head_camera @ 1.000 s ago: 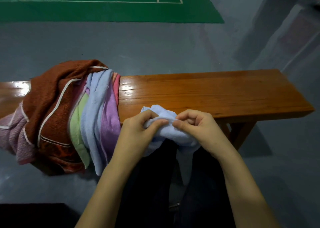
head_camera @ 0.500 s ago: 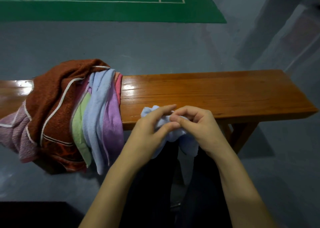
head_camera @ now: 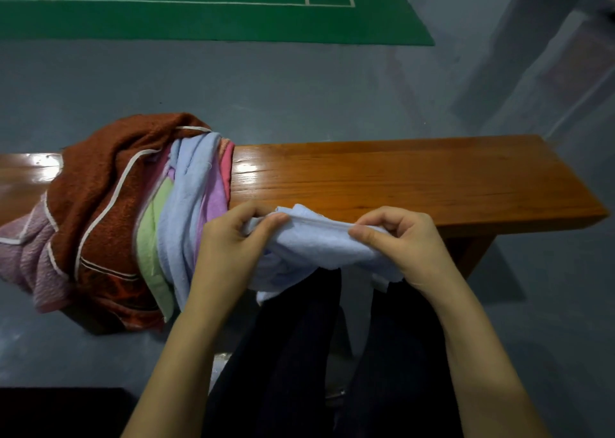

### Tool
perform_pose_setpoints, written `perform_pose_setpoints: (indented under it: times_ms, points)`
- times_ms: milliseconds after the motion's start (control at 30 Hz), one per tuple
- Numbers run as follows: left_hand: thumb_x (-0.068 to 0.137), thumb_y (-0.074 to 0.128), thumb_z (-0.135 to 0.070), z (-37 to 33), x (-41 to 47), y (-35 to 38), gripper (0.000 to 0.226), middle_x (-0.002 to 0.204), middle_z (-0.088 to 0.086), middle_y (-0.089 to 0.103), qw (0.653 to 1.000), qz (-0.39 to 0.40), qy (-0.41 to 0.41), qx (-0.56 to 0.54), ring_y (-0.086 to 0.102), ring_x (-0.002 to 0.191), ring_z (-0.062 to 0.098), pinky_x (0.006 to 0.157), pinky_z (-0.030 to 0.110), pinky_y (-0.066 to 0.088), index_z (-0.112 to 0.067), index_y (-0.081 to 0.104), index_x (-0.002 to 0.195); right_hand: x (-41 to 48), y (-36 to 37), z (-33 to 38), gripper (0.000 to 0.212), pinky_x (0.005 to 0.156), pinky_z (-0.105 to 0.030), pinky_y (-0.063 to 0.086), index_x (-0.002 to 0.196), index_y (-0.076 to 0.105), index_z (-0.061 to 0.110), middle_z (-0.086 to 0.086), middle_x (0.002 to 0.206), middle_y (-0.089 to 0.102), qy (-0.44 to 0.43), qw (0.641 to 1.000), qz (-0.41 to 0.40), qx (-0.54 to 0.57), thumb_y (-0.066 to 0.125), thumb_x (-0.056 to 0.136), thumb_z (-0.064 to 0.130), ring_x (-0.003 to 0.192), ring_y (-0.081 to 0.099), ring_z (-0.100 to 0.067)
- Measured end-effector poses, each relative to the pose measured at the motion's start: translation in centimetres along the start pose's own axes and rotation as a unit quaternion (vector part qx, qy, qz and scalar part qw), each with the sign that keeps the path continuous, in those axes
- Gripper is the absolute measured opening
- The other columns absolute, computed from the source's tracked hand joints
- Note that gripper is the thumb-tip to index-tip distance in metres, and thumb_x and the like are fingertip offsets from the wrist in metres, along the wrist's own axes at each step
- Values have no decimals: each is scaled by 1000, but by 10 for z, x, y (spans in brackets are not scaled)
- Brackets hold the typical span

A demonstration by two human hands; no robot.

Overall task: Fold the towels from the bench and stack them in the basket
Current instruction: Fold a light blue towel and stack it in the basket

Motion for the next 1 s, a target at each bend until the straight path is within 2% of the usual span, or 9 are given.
perform_pose_setpoints:
  times_ms: [133,300,400,500,567,733,833,900,1000]
  points:
    - [85,69,-17,8,1,-10,18,68,-12,65,999,-32,-20,8,56,64,-4,66,8,40,-27,65,70,0,-17,-8,8,65,-12,45,72,71,11,8,68,69,10,999,-18,-42,73,78,6,68,61,-1]
    - [85,69,-20,18,4,-20,19,59,-21,62,996,-73,-45,13,54,59,-7,65,6,38,-31,64,70,-4,-43,-26,7,64,-15,45,74,70,12,6,69,67,31,994,-63,-85,73,79,8,67,58,-3]
    - [85,69,-21,22,7,-24,22,59,-23,62,995,-86,-53,21,54,61,-8,64,3,36,-34,62,69,-9,-57,-33,1,66,-19,46,80,71,8,-4,75,69,44,994,-82,-64,72,80,6,70,59,-8]
    - [85,69,-19,24,7,-26,22,59,-15,61,994,-92,-62,16,53,62,-10,65,2,35,-32,62,68,-11,-64,-39,2,66,-18,46,79,71,7,-2,74,68,53,992,-104,-46,73,79,6,71,59,-7]
    - [84,69,-19,28,8,-31,20,67,-14,62,992,-104,-70,17,52,61,-12,65,2,35,-30,62,69,-12,-65,-42,4,66,-18,46,78,71,10,2,72,68,62,992,-104,-36,74,77,7,71,59,-8]
    - [84,69,-25,40,8,-47,12,71,8,66,987,-135,-87,29,47,59,0,60,8,37,-24,66,73,-12,-67,-47,7,63,-13,46,75,69,9,5,67,66,77,993,-86,-29,76,74,6,68,58,-7]
    - [85,69,-26,46,6,-51,13,70,13,65,984,-145,-98,36,47,58,2,59,11,38,-18,68,74,-15,-66,-52,17,63,-17,49,71,69,13,1,68,66,108,990,-82,39,80,62,22,67,60,-9]
    - [85,69,-29,51,3,-52,15,67,13,63,982,-151,-110,29,50,61,11,63,24,44,-18,68,74,-17,-62,-59,32,64,-19,53,70,70,17,-2,70,66,124,980,-72,141,87,49,34,66,62,-11]
    - [84,70,-32,58,3,-50,17,63,8,61,978,-161,-133,18,51,60,16,63,35,46,-21,67,71,-19,-61,-74,47,71,-21,56,69,71,16,-5,74,68,133,943,-87,293,96,34,36,70,65,-13]
Point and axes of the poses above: each hand's wrist, its own x-axis towards the middle knuckle, its own y-axis out of the palm, z = x × y, the point moved 6 cm from there along x, towards the middle knuckle
